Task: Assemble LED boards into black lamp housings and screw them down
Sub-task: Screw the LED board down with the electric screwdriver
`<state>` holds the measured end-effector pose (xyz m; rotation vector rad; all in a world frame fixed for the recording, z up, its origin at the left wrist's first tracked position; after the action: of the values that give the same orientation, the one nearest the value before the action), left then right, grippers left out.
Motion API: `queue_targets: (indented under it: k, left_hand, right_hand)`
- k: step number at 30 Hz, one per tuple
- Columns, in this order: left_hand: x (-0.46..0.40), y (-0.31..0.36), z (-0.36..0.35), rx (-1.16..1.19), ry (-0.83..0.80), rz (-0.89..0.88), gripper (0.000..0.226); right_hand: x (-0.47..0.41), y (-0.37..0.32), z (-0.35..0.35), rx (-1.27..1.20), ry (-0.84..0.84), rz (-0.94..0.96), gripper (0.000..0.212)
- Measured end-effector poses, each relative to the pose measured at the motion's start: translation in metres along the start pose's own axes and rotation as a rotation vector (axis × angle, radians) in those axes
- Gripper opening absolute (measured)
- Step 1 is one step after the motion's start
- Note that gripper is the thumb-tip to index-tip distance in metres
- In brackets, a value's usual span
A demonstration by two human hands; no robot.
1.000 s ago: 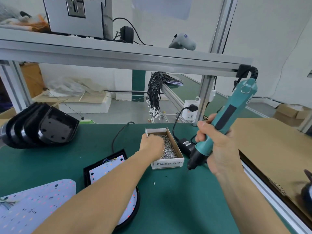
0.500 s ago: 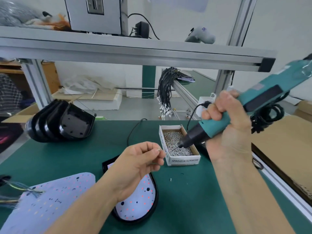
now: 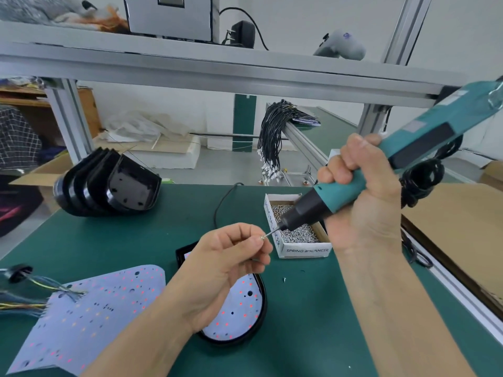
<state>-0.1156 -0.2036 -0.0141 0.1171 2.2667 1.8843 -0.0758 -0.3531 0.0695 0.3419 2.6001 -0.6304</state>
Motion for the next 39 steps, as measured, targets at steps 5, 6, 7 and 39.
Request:
queue_targets:
  k: [5, 6, 7, 39]
  left_hand:
    - [0.003, 0.001, -0.001, -0.033, 0.021, -0.002, 0.008]
    - [0.004, 0.002, -0.001, -0.045, 0.034, 0.0, 0.008]
    - [0.005, 0.002, -0.001, -0.063, 0.049, 0.003, 0.007]
    - [0.003, -0.008, 0.079, -1.011, 0.654, 0.242, 0.025]
  right_hand:
    - [0.002, 0.001, 0.0, 0.019, -0.023, -0.001, 0.022]
    - [0.003, 0.002, 0.0, 0.03, -0.037, 0.001, 0.023]
    - [0.004, 0.002, 0.0, 0.041, -0.055, 0.003, 0.023]
    - [-0.001, 0.022, 0.044, 0.031, 0.13, 0.063, 0.033]
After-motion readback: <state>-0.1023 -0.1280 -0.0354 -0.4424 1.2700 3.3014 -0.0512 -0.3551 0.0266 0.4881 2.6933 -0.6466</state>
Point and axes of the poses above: each hand's wrist, its own x-axis away from the middle knuckle, its own z-axis out of the back of the hand, y = z × x, the point moved 2 cm from there along -x, towards the middle knuckle, and after that the axes turned 11 degrees about -x, right-handed, at the moved point
